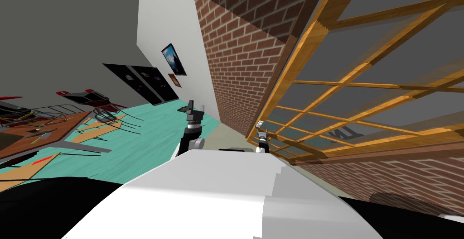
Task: Pull the door open
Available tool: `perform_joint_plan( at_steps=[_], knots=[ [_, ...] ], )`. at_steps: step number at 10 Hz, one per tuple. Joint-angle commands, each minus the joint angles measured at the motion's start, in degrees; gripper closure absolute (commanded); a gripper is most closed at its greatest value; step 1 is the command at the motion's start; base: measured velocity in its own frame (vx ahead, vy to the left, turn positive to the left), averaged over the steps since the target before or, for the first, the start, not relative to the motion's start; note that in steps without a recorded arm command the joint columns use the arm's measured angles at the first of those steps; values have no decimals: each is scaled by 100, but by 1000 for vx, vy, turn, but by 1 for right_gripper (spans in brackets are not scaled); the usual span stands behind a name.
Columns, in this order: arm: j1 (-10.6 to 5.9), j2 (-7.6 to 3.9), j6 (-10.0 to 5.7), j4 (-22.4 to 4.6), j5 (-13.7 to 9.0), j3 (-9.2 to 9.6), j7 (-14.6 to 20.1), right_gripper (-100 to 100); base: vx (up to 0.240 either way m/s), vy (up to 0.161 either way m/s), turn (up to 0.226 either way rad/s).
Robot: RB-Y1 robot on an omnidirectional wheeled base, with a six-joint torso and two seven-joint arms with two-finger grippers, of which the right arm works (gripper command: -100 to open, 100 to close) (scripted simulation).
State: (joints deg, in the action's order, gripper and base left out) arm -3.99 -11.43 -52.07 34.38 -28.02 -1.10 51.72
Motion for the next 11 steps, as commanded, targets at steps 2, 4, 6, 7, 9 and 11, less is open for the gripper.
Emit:
perform_joint_plan(
  at_steps=[2,4,6,7,9,11],
  knots=[
    [-61,64,23,0,-196,68,434,-100,-60,-3,41],
    [-82,93,37,10,-281,96,735,-100,-50,-11,22],
    [-103,121,51,19,-363,124,992,-100,-46,-8,25],
    [-123,147,64,27,-439,149,1144,-100,-64,-10,47],
    [-141,171,76,35,-510,174,1426,-100,-47,-6,18],
    [-158,194,87,43,-577,196,1628,-100,-53,-4,23]
  ],
)
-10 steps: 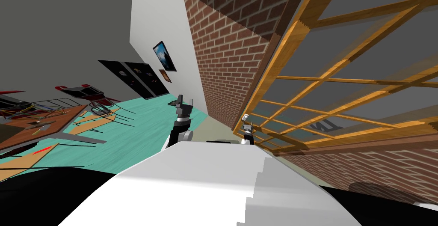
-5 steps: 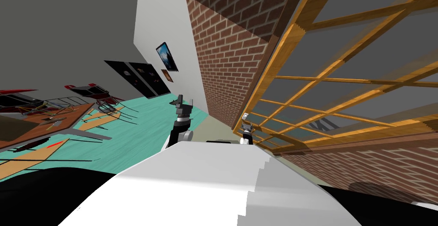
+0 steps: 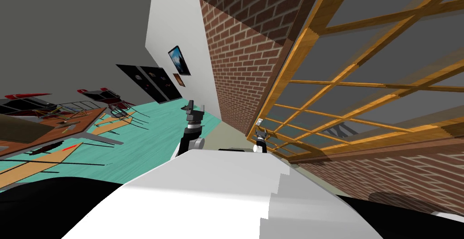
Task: Pull the door open
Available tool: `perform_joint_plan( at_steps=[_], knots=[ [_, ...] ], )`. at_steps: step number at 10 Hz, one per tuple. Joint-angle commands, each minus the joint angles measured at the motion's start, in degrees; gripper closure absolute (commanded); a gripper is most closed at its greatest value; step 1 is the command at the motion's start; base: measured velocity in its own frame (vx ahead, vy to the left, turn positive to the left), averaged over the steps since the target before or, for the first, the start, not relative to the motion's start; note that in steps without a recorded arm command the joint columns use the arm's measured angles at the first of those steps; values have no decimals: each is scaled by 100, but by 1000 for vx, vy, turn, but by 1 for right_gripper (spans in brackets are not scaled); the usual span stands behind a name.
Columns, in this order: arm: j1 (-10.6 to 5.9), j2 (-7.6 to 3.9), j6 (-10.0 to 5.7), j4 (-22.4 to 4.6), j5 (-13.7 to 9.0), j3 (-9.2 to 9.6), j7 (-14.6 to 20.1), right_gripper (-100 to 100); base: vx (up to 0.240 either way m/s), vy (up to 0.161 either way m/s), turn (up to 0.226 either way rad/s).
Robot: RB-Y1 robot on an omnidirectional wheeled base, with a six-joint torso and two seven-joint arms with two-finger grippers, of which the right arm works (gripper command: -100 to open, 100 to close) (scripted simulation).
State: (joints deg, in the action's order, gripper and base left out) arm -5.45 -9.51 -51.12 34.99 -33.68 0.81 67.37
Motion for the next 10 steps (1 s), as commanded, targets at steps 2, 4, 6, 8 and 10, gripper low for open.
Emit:
perform_joint_plan(
  at_steps=[2,4,6,8,10],
  knots=[
    [-41,40,11,-7,-124,43,408,-100,-48,-4,28],
    [-61,67,24,2,-202,70,640,-100,-48,-5,25],
    [-86,69,20,-28,-218,76,682,-100,-34,-7,13],
    [5,-116,-12,-71,-245,72,920,-100,181,-19,75],
    [53,-213,-27,-91,-257,68,1028,-100,118,2,23]
  ],
)
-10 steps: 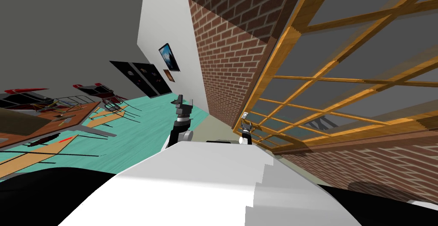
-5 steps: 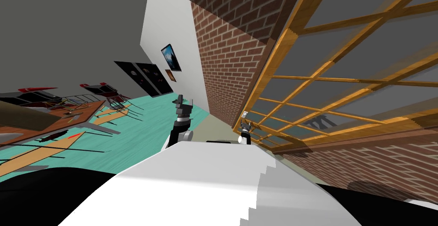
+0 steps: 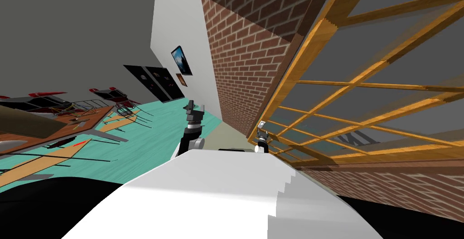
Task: Pull the door open
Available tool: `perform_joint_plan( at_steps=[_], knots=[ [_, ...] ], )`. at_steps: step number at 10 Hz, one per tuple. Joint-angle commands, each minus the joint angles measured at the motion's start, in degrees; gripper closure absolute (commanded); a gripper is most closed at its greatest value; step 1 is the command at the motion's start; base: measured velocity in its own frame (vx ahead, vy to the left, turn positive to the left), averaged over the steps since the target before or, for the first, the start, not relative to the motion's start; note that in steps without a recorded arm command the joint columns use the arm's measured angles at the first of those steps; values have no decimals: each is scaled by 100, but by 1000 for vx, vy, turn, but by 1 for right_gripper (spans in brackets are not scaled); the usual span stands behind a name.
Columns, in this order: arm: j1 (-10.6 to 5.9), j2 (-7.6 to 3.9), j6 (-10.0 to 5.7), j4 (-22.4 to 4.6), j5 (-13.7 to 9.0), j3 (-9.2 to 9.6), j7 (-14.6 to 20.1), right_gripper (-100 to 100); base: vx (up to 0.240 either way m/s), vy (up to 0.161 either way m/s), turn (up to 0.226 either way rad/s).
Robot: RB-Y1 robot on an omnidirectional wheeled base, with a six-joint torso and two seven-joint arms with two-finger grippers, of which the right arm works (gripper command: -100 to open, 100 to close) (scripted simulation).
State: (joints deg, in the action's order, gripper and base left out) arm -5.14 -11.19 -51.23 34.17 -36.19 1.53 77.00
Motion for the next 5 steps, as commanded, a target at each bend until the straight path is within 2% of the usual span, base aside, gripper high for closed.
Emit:
perform_joint_plan(
  at_steps=[1,3,4,5],
  knots=[
    [75,-149,-33,-30,-19,-7,181,-100,176,-7,94],
    [178,-355,-65,-71,-45,-14,409,-100,171,-14,84],
    [178,-355,-65,-71,-45,-14,409,-100,126,-7,14],
    [242,-481,-85,-97,-60,-18,548,-100,143,-4,60]
  ],
)
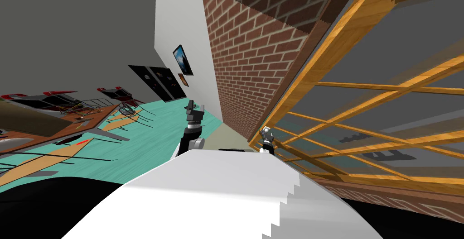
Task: Pull the door open
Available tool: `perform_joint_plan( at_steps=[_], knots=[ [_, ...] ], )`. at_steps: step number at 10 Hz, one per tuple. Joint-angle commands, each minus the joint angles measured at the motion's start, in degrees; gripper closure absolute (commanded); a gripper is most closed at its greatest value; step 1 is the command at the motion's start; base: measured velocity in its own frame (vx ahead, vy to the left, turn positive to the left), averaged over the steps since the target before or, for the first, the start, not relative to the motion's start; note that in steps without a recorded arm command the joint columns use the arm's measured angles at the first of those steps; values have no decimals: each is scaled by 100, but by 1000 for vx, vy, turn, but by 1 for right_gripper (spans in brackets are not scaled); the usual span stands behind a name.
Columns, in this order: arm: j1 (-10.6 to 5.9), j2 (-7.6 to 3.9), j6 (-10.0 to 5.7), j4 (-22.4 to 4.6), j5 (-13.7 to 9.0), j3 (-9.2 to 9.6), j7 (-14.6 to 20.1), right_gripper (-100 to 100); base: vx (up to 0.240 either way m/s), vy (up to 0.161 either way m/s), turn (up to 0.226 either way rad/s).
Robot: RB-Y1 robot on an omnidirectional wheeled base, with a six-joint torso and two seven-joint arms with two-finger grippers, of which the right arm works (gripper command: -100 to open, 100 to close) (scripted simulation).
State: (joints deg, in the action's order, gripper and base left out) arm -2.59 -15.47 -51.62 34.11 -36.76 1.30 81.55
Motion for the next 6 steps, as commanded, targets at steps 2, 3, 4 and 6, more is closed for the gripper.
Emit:
perform_joint_plan(
  at_steps=[2,3,4,6],
  knots=[
    [-61,-82,-78,-205,4,16,137,-100,125,-15,38],
    [-61,-82,-78,-205,4,16,137,100,-12,2,-11],
    [-61,-82,-78,-205,4,16,137,100,-30,2,-14],
    [-61,-82,-78,-205,4,16,137,100,-17,2,10]
  ],
)
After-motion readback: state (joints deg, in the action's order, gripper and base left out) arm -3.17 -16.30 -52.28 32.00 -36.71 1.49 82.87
